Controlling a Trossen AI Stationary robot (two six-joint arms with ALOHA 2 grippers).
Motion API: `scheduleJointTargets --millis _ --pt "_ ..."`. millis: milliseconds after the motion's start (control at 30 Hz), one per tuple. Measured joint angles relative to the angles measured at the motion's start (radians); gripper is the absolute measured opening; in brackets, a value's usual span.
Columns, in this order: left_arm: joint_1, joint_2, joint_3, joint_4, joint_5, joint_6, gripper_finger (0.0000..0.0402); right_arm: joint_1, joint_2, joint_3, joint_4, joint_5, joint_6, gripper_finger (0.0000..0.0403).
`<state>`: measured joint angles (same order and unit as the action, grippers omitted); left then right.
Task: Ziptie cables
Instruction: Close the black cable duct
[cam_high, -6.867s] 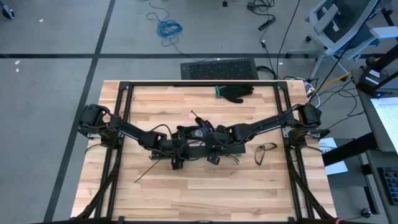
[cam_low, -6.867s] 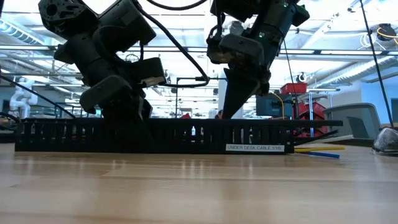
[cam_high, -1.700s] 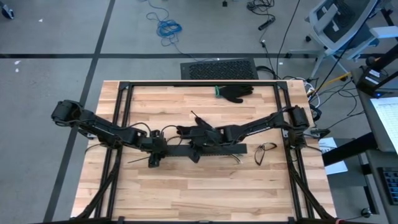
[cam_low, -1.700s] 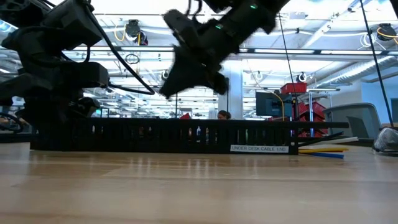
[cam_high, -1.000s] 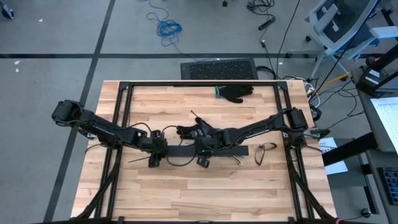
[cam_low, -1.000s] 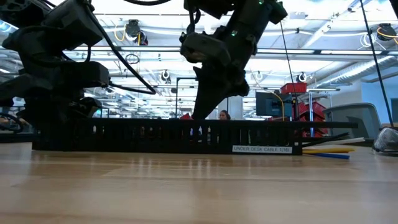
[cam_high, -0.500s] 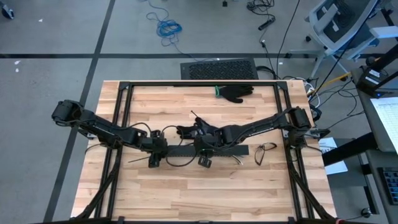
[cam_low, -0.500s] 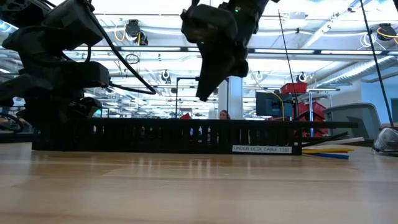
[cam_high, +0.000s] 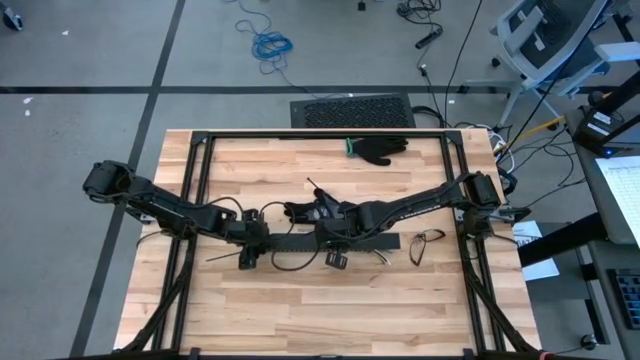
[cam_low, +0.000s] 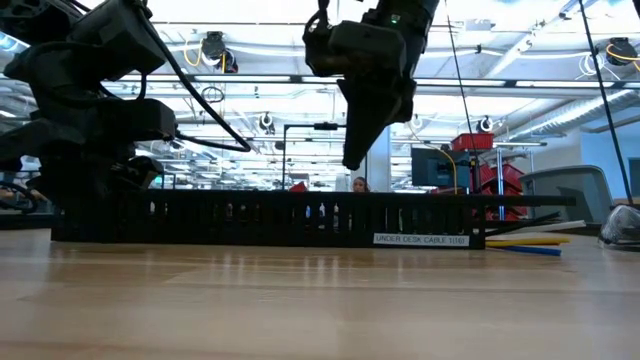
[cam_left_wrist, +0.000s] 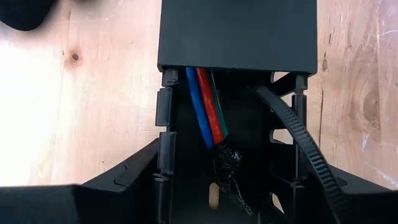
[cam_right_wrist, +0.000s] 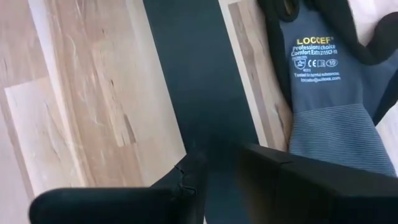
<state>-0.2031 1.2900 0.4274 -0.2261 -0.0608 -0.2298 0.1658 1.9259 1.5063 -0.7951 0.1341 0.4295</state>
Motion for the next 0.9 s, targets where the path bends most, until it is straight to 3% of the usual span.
scheduleJointTargets --millis 800,900 --pt "0.0 0.0 0.0 -0.003 0.004 -0.024 0.0258 0.0 0.0 0.0 -0.061 0.034 -0.002 0.0068" --pt "0.0 0.0 0.0 -0.002 0.004 -0.024 0.0258 0.0 0.0 0.0 -0.063 0.077 0.001 0.0068"
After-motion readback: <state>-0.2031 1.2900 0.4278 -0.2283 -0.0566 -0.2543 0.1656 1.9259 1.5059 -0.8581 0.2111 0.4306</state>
